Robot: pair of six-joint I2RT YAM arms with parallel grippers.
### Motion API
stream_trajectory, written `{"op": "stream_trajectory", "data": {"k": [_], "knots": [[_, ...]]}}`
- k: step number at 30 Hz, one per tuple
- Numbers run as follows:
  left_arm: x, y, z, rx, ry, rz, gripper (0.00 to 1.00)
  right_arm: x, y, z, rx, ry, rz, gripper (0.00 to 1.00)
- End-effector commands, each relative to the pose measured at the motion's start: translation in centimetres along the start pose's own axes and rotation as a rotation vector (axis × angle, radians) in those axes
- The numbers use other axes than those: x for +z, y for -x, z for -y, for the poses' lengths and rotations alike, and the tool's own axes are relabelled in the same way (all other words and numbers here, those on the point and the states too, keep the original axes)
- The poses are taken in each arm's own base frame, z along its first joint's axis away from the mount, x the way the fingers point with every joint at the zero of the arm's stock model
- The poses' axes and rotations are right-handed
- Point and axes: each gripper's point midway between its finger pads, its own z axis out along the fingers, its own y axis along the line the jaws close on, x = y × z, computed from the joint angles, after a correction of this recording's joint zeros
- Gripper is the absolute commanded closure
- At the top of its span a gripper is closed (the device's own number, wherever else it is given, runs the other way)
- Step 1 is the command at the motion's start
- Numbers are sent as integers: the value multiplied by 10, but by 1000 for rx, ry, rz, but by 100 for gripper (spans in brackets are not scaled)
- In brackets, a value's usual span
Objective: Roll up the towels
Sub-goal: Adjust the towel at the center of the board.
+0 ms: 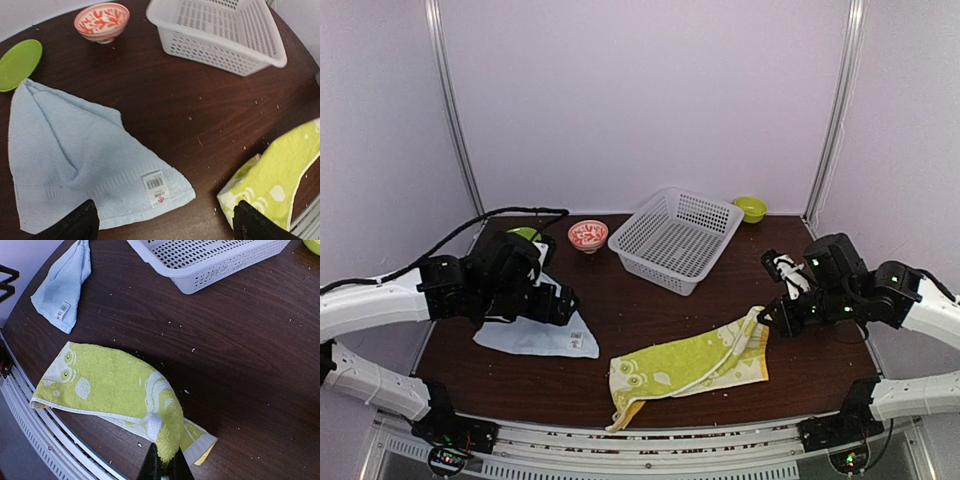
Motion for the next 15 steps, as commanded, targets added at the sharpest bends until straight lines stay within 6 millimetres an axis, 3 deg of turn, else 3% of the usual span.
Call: {"op": "stream_trajectory", "data": {"k": [1, 9, 15], "knots": [[3, -33, 55, 129, -144, -133, 5, -1, 10, 11, 59, -52, 80, 100], [-26, -114, 131, 343, -265, -350, 6, 5, 15, 11, 64, -54, 87, 100], [-19, -159, 152, 352, -285, -440, 7, 9, 13, 10, 63, -43, 86, 100]]}}
